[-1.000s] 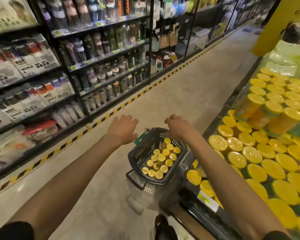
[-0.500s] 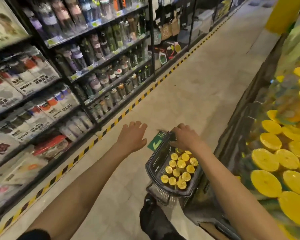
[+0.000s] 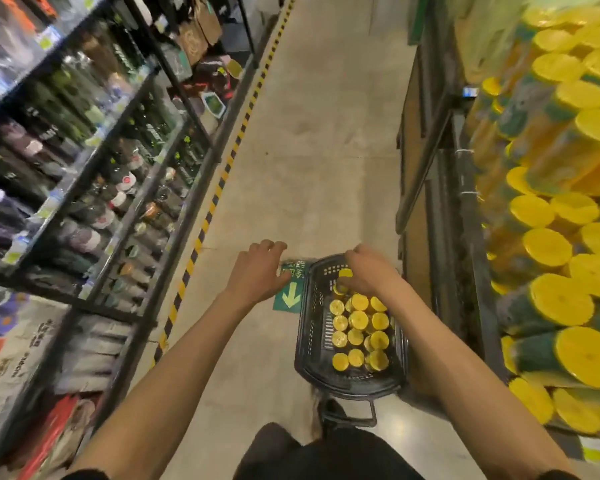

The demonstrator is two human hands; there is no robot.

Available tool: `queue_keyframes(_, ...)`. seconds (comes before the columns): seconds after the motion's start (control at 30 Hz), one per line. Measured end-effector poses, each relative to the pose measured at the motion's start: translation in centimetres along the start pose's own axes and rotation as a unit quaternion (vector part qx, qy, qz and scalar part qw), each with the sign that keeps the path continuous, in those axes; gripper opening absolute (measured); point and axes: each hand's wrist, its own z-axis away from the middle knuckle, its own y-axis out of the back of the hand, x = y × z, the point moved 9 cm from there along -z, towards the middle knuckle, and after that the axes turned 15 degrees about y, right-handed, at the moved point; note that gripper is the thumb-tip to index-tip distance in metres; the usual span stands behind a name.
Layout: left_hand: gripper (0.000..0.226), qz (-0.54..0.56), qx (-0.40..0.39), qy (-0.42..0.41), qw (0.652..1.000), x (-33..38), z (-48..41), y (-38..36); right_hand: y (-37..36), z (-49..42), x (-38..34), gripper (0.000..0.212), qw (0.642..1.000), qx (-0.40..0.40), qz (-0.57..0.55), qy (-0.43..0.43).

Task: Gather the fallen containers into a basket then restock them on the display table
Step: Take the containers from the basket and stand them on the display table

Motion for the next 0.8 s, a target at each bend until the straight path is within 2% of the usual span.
queue_keyframes(0.2,0.055,0.003,-0.059,-0.094,0.994,2.6,-4.9,-3.5,-2.2,1.3,4.2,0.058,0.991,0.004,-0.067,-0.112)
queue_keyframes(0.37,0.056,0.0,-0.127,-0.184,0.975,4.5,-8.7,-7.4,-6.2,2.6,6.3,0.052,0.963,0.019,-0.132,-0.234)
queue_keyframes(0.53,0.056,-0.054,-0.18,-0.285,0.94,6.7,-12.7,-10.8,-10.2,2.9,5.8,0.049,0.912,0.034,-0.209,-0.352)
queue_keyframes(0.63,0.054,-0.07,-0.2,-0.335,0.918,8.1,-14.4,-11.9,-11.8,2.9,5.5,0.05,0.876,0.074,-0.244,-0.41)
queue_keyframes(0.8,0.05,-0.104,-0.232,-0.377,0.891,9.3,-16.6,-14.9,-14.8,2.3,4.7,0.049,0.824,0.109,-0.283,-0.479)
